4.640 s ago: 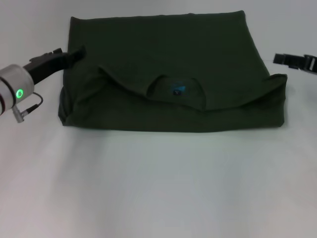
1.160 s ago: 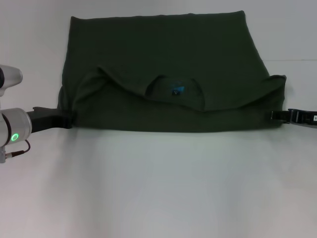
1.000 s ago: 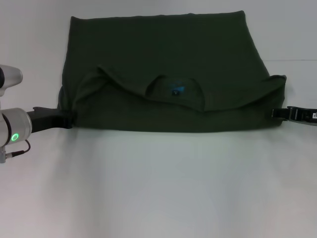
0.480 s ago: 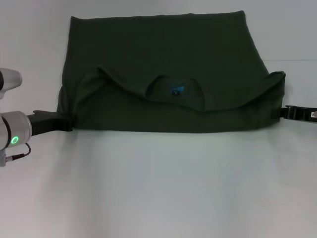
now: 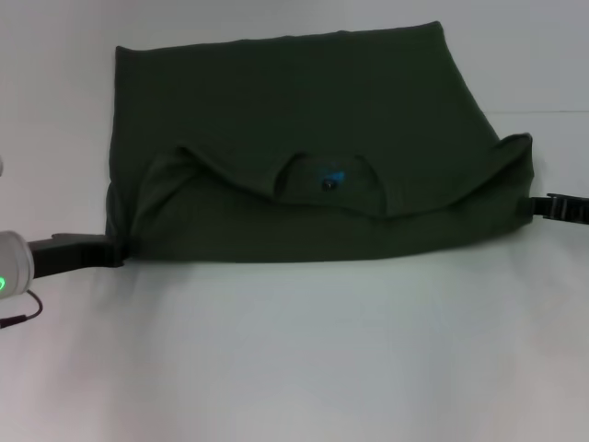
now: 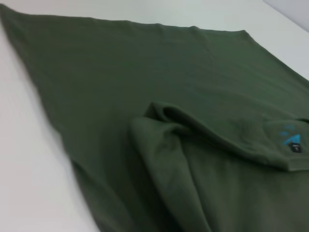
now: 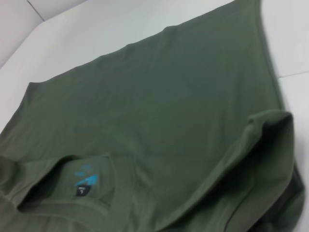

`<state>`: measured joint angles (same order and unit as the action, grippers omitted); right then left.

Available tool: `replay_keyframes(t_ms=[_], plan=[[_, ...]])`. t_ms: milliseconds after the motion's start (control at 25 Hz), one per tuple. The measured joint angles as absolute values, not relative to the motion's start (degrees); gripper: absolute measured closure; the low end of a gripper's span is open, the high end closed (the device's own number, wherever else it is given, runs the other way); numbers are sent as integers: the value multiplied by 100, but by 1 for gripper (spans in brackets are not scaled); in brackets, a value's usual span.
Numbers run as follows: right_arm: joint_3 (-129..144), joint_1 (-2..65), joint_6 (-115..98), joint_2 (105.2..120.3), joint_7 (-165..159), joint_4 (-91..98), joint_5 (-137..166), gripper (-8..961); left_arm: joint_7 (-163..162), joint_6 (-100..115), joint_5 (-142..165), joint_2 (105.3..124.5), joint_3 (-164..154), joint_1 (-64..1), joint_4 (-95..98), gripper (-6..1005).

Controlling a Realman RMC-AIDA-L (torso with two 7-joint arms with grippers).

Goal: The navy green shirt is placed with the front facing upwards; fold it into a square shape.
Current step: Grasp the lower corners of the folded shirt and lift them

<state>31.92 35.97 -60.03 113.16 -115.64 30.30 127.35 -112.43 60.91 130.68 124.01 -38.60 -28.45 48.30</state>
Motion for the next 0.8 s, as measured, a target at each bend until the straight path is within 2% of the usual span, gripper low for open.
replay_keyframes(t_ms=[520,800], plan=[[3112,3081,-6667,11274,-11287,3337,12287,903,-11234,6855,13068,12384,-3603,-2549,5049,941],[2781,2708,-7555,11314,-10846,3355,12131,900,-11230,7574,13028,12383,-3591,-2441,5289,942]])
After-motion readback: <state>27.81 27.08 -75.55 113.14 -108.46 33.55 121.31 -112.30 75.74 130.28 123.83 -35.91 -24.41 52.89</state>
